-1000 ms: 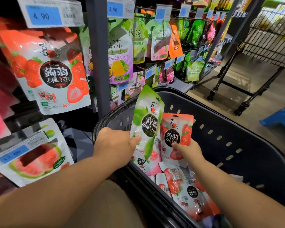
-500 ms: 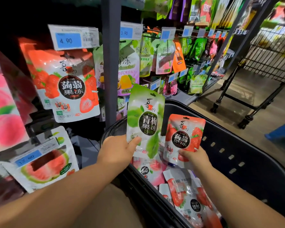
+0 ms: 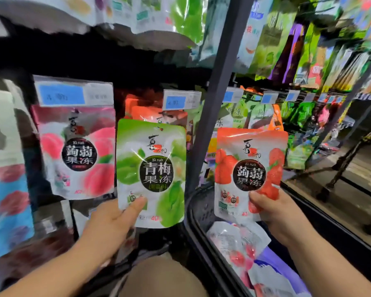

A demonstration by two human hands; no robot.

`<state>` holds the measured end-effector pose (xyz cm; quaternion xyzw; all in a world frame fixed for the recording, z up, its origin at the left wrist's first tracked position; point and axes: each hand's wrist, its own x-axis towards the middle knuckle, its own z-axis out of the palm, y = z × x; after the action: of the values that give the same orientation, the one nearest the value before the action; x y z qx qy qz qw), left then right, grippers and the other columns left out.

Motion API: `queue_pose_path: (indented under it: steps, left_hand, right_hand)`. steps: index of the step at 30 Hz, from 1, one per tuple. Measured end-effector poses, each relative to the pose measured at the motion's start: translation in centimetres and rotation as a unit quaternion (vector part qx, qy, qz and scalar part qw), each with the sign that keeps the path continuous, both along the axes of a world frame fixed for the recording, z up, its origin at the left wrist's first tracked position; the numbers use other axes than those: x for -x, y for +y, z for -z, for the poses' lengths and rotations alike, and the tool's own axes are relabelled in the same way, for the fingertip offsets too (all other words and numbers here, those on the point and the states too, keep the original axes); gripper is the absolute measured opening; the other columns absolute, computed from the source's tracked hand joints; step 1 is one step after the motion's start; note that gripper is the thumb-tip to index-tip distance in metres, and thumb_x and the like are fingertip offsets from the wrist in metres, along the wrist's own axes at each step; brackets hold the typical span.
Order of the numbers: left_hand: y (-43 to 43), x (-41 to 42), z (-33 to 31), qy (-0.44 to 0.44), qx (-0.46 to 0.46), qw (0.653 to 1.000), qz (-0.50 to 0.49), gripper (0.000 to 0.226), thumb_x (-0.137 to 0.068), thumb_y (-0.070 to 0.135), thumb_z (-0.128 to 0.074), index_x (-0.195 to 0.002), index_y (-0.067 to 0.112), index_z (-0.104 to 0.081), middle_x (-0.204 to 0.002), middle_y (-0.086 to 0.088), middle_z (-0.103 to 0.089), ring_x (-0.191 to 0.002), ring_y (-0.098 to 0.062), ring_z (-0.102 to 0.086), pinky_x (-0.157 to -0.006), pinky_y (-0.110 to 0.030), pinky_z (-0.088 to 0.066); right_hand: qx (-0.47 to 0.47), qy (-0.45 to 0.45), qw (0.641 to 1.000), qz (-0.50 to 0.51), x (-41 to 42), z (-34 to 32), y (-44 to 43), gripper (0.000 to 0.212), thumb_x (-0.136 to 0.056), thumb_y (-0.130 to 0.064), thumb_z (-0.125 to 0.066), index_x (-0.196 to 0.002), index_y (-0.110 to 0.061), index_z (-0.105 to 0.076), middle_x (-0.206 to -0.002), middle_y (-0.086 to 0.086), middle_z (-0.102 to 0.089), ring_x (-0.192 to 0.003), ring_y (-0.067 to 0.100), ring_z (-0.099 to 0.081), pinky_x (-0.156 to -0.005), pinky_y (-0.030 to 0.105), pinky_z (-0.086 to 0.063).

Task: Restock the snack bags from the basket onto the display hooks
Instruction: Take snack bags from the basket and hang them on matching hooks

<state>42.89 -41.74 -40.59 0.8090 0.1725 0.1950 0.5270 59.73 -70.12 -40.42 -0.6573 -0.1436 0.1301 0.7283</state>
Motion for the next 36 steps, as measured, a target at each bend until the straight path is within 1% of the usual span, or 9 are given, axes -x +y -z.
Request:
queue_pose_path:
  steps: [4, 8, 12, 16, 22, 26, 29, 32, 36]
  left_hand:
    - [2.2, 2.1, 0.1, -0.017, -0.005, 0.999, -0.034, 0.049, -0.096, 0.023, -0.057, -0.048, 0.011, -0.058, -0.039, 0.018, -0.051, -0.048, 0.005, -0.048, -0.056, -0.009, -0.032]
    - [4.1, 3.5, 0.9, -0.027, 0.009, 0.998, -0.062, 0.052, -0.094, 0.023, -0.060, -0.043, 0.031, -0.061, -0.051, 0.026, -0.062, -0.060, 0.006, -0.057, -0.057, -0.006, -0.036]
    - [5.4, 4.5, 1.6, -0.023, 0.007, 0.997, -0.074, 0.052, -0.094, 0.023, -0.061, -0.042, 0.029, -0.063, -0.047, 0.015, -0.062, -0.048, 0.010, -0.053, -0.056, -0.006, -0.039]
    - [6.1, 5.0, 1.6, -0.027, -0.016, 0.998, -0.059, 0.038, -0.095, 0.028, -0.058, -0.069, 0.053, -0.068, -0.067, 0.028, -0.069, -0.069, 0.019, -0.060, -0.063, -0.001, -0.039]
    - [6.3, 4.7, 1.0, -0.020, -0.018, 0.997, -0.077, 0.059, -0.095, 0.022, -0.058, -0.038, 0.038, -0.062, -0.047, 0.024, -0.060, -0.057, 0.015, -0.057, -0.062, -0.003, -0.038]
    - [6.8, 4.4, 1.4, -0.025, 0.009, 0.997, -0.072, 0.030, -0.091, 0.036, -0.057, -0.069, 0.047, -0.072, -0.069, 0.028, -0.070, -0.077, 0.001, -0.066, -0.067, -0.008, -0.042]
    - [7.0, 4.2, 1.3, -0.028, 0.002, 0.997, -0.073, 0.030, -0.093, 0.035, -0.057, -0.072, 0.055, -0.067, -0.068, 0.027, -0.070, -0.065, 0.001, -0.064, -0.063, -0.016, -0.043]
    - [7.0, 4.0, 1.0, -0.025, 0.006, 0.997, -0.067, 0.029, -0.094, 0.036, -0.056, -0.074, 0.055, -0.067, -0.067, 0.024, -0.071, -0.053, 0.005, -0.061, -0.057, -0.020, -0.043]
    - [7.3, 3.8, 1.3, -0.032, 0.037, 0.997, -0.060, 0.017, -0.083, 0.062, -0.056, -0.080, 0.054, -0.070, -0.080, 0.023, -0.074, -0.086, -0.006, -0.070, -0.085, -0.031, -0.052]
  right_hand:
    - [0.039, -0.035, 0.999, -0.006, -0.5, 0.3, 5.6, 0.028, -0.077, -0.010, -0.077, -0.096, -0.006, -0.056, -0.068, 0.006, -0.062, -0.057, 0.017, -0.059, -0.054, 0.028, -0.049]
    - [0.029, -0.041, 0.999, -0.021, -0.9, 0.9, 10.5, 0.018, -0.093, 0.004, -0.061, -0.090, -0.012, -0.051, -0.064, 0.000, -0.051, -0.050, 0.006, -0.049, -0.047, 0.014, -0.040]
    - [0.035, -0.042, 0.998, -0.034, -1.4, 1.3, 13.3, 0.019, -0.093, 0.003, -0.058, -0.088, -0.012, -0.049, -0.064, 0.001, -0.055, -0.054, 0.007, -0.052, -0.058, 0.021, -0.046]
    - [0.041, -0.048, 0.997, -0.036, -1.7, 1.0, 15.3, 0.019, -0.095, 0.002, -0.058, -0.088, -0.013, -0.049, -0.058, -0.004, -0.055, -0.053, 0.007, -0.051, -0.063, 0.026, -0.045]
    - [0.015, -0.024, 0.999, -0.032, -2.1, 0.5, 17.1, 0.017, -0.088, -0.004, -0.069, -0.096, -0.011, -0.055, -0.074, 0.005, -0.061, -0.072, 0.020, -0.057, -0.082, 0.042, -0.049]
    - [0.028, -0.002, 0.999, -0.030, -2.4, 0.8, 17.4, 0.015, -0.092, -0.004, -0.065, -0.100, -0.012, -0.056, -0.089, 0.008, -0.065, -0.085, 0.023, -0.063, -0.083, 0.038, -0.054]
    - [0.032, 0.008, 0.999, -0.034, -2.5, 1.0, 17.5, 0.018, -0.094, 0.000, -0.059, -0.109, -0.010, -0.057, -0.093, 0.006, -0.071, -0.085, 0.018, -0.069, -0.069, 0.028, -0.058]
    - [0.037, 0.022, 0.998, -0.034, -2.7, 1.3, 17.7, 0.028, -0.094, -0.003, -0.061, -0.121, -0.006, -0.055, -0.107, 0.013, -0.071, -0.099, 0.028, -0.068, -0.085, 0.045, -0.058]
    - [0.037, 0.029, 0.998, -0.040, -3.1, 1.4, 17.9, 0.025, -0.094, -0.004, -0.061, -0.118, -0.010, -0.057, -0.107, 0.012, -0.071, -0.098, 0.028, -0.068, -0.087, 0.046, -0.057]
